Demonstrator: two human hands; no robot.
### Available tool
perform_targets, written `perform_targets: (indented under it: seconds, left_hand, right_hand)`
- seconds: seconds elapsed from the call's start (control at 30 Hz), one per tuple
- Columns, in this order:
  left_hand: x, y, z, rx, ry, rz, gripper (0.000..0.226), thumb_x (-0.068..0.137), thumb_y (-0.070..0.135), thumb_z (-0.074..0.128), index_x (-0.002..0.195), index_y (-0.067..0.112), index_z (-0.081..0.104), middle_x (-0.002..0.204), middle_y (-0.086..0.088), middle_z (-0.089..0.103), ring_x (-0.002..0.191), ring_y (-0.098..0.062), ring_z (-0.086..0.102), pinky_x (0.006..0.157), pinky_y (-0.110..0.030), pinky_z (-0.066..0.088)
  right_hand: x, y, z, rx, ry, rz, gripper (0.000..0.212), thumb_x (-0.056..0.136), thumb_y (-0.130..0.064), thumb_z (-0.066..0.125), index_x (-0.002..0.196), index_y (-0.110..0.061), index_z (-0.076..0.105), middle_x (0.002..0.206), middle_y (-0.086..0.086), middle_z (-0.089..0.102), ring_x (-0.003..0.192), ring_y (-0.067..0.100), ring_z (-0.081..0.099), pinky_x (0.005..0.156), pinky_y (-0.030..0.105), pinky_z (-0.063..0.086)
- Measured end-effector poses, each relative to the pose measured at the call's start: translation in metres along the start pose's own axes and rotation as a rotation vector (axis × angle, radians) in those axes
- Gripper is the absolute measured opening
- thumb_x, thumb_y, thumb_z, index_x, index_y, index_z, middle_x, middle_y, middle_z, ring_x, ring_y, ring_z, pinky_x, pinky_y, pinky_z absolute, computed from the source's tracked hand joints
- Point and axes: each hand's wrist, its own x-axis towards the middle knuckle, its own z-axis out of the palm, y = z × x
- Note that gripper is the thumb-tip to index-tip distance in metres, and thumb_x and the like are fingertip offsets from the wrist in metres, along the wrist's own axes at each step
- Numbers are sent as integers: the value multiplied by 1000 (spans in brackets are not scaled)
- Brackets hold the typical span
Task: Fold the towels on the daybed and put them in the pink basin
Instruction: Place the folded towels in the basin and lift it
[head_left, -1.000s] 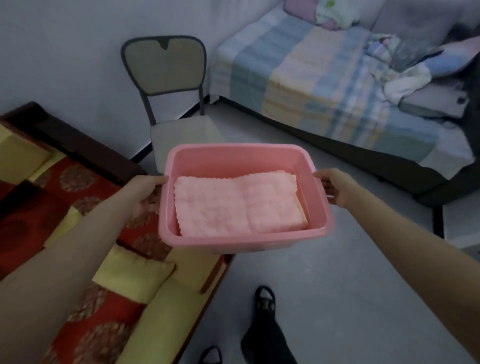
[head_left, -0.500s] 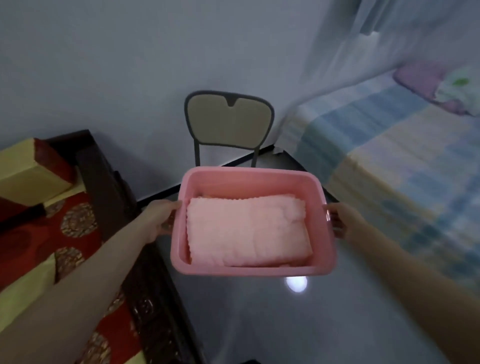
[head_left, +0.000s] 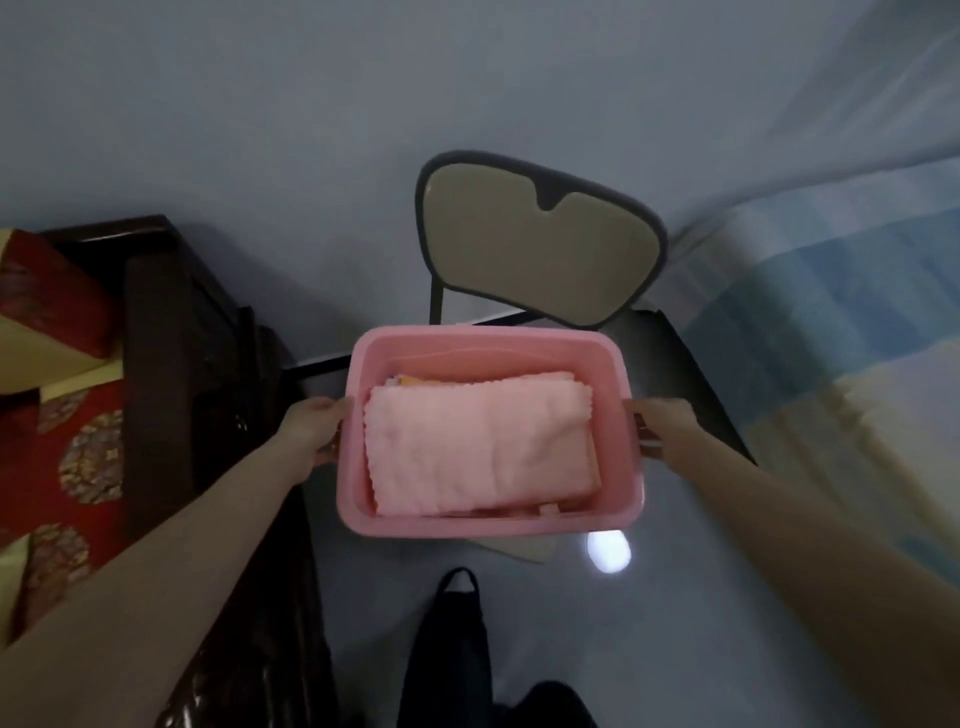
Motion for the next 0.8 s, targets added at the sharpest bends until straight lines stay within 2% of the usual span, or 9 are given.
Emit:
perform_targets:
  seconds: [0.07,0.17,0.3,0.37,0.47,0.53,0.7,0.8]
  left_hand:
    - [28,-5,5,-21,43,-42,19,92,28,59,85,10,59,84,-10,60,64,-17,53,55,-29,47]
    - [75,-15,12,-66,97,-103,29,91,29,61,106,4,61,100,-14,61,71,-17,56,66,-34,49]
    - [120,-27,22,-93,163,-172,41,88,29,64,117,0,59,104,-14,62,78,-20,59,66,-34,51]
    - [136,-35,27,-75,175,-201,46,87,30,66,121,0,58,106,-15,63,88,-24,61,74,-36,51]
    - [153,-38,32,-81,195,-212,45,86,27,67,122,1,58,105,-15,63,92,-25,59,78,-38,50]
    - [164,-38,35,-76,198,-223,45,86,26,68,122,1,58,105,-16,63,91,-26,59,79,-38,51]
    - [174,-41,34,-45,187,-220,41,85,26,69,115,0,61,108,-19,67,93,-29,64,73,-37,54]
    - [164,-41,31,61,222,-171,33,84,30,69,99,0,66,101,-23,69,92,-37,65,80,-44,56]
  right_hand:
    - [28,-10,18,-30,-40,38,9,82,-9,67,84,-4,61,77,11,58,64,22,55,55,31,46]
    - [76,-23,44,-62,-105,65,11,86,-6,63,78,-9,56,77,10,56,66,20,53,59,32,47]
    - [125,-31,69,-142,-165,97,6,88,-4,61,85,-9,59,84,11,59,73,22,58,71,40,51]
    - [143,-29,75,-169,-172,115,5,87,-3,62,90,-7,60,86,11,60,74,23,59,70,42,52]
    - [161,-27,81,-197,-181,133,8,87,-3,63,83,-9,60,86,12,61,73,24,60,60,38,51]
    - [171,-25,83,-211,-178,140,8,86,-4,64,83,-10,60,88,13,62,74,25,61,59,37,51]
    - [183,-23,84,-290,-205,70,1,88,-9,63,90,-9,63,94,14,66,82,26,65,69,38,54]
    - [182,-30,84,-564,-158,-85,10,88,-14,57,89,-9,66,96,15,69,90,30,65,78,38,55]
